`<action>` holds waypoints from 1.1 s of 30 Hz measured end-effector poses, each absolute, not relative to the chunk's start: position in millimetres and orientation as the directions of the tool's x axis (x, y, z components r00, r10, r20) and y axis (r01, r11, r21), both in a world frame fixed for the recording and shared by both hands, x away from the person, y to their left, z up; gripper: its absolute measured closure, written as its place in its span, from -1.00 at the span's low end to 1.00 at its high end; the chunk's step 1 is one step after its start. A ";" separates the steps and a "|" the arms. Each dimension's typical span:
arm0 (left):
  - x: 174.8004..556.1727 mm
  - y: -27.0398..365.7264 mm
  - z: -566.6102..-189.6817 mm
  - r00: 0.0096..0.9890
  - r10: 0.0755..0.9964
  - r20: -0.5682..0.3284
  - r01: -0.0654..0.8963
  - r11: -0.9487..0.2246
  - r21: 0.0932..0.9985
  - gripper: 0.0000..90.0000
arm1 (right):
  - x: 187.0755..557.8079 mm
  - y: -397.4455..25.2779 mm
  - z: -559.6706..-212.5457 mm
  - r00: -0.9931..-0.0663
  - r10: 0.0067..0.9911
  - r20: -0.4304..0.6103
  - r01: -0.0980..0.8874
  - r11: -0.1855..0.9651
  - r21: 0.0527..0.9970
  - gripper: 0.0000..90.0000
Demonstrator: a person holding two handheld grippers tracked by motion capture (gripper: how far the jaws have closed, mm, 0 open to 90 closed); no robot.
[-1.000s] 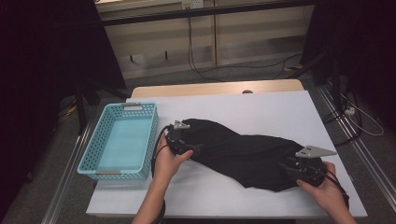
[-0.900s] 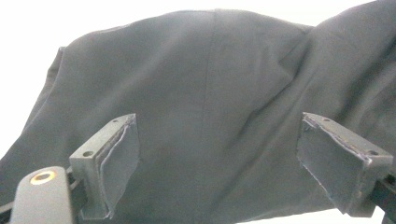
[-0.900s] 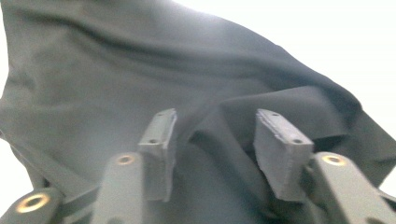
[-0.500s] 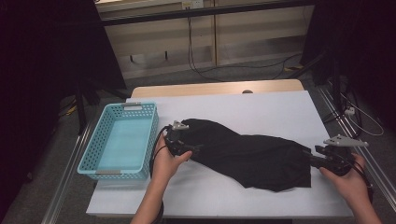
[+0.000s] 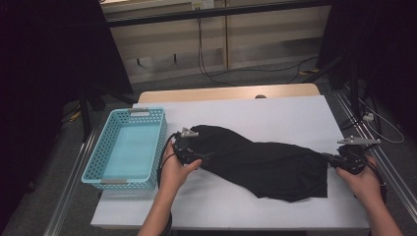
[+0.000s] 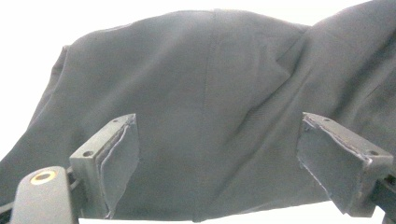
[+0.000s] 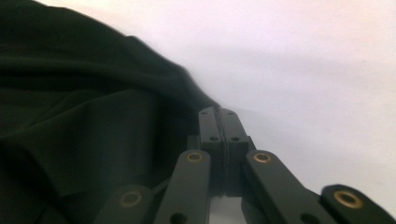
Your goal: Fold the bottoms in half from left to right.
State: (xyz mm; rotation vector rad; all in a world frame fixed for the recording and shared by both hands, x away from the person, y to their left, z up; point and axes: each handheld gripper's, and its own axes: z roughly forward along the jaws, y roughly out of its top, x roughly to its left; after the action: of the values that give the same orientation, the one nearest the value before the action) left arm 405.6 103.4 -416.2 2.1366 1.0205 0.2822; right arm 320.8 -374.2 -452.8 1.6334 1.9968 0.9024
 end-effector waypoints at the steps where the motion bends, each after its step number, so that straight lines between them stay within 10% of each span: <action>1: 405.4 104.1 -415.1 0.664 0.739 -0.109 0.578 -0.416 0.702 -0.68 | 320.6 -376.1 -450.8 -0.215 0.974 0.073 0.699 0.101 0.708 1.00; 9: 405.4 104.5 -414.6 0.663 0.740 -0.110 0.577 -0.412 0.706 -0.68 | 327.5 -395.9 -444.7 -0.144 0.989 0.024 0.695 0.084 0.714 1.00; 15: 405.9 103.8 -415.1 0.666 0.737 -0.113 0.577 -0.414 0.704 -0.68 | 319.3 -383.7 -446.6 -0.122 0.992 -0.006 0.675 0.088 0.733 0.31; 33: 407.5 96.5 -414.4 0.683 0.722 -0.110 0.568 -0.429 0.702 -0.68 | 287.4 -330.0 -441.7 -0.335 0.942 -0.012 0.689 0.254 0.679 0.64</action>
State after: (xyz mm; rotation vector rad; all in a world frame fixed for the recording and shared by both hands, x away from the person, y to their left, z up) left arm 407.5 96.5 -414.4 2.1515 0.9861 0.2670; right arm 287.4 -330.0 -441.7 1.4836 2.1133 0.8183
